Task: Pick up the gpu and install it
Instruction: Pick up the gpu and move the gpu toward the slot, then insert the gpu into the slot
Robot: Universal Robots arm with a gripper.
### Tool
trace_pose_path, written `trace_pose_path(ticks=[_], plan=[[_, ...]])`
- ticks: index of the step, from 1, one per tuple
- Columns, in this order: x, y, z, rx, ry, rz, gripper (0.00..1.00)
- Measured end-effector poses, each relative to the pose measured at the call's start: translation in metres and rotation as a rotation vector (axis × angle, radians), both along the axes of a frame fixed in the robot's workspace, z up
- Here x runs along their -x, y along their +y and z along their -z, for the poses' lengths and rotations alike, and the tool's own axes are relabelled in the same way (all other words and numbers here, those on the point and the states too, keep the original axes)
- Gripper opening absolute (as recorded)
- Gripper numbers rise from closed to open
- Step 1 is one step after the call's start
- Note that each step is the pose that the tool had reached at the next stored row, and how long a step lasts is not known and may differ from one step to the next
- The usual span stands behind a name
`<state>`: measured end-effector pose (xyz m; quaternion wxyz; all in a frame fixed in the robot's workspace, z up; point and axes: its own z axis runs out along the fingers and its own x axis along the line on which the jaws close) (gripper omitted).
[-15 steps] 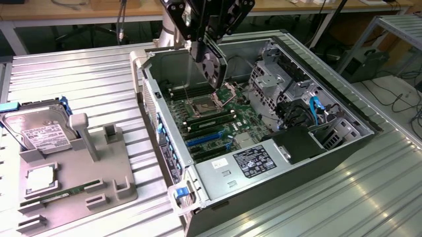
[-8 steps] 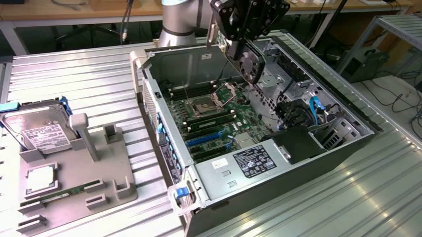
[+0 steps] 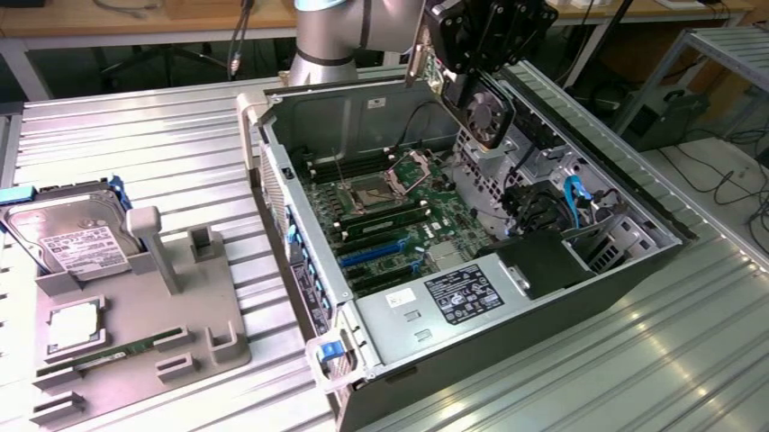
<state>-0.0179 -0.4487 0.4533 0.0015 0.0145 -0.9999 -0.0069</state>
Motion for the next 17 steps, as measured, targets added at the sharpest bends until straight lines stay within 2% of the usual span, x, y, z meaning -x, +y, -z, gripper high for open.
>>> trace_pose_path(ticks=[6, 17], plan=[[0.0000, 0.0000, 0.0000, 0.0000, 0.0000, -0.004, 0.28], [0.0000, 0.0000, 0.0000, 0.0000, 0.0000, -0.111, 0.28]])
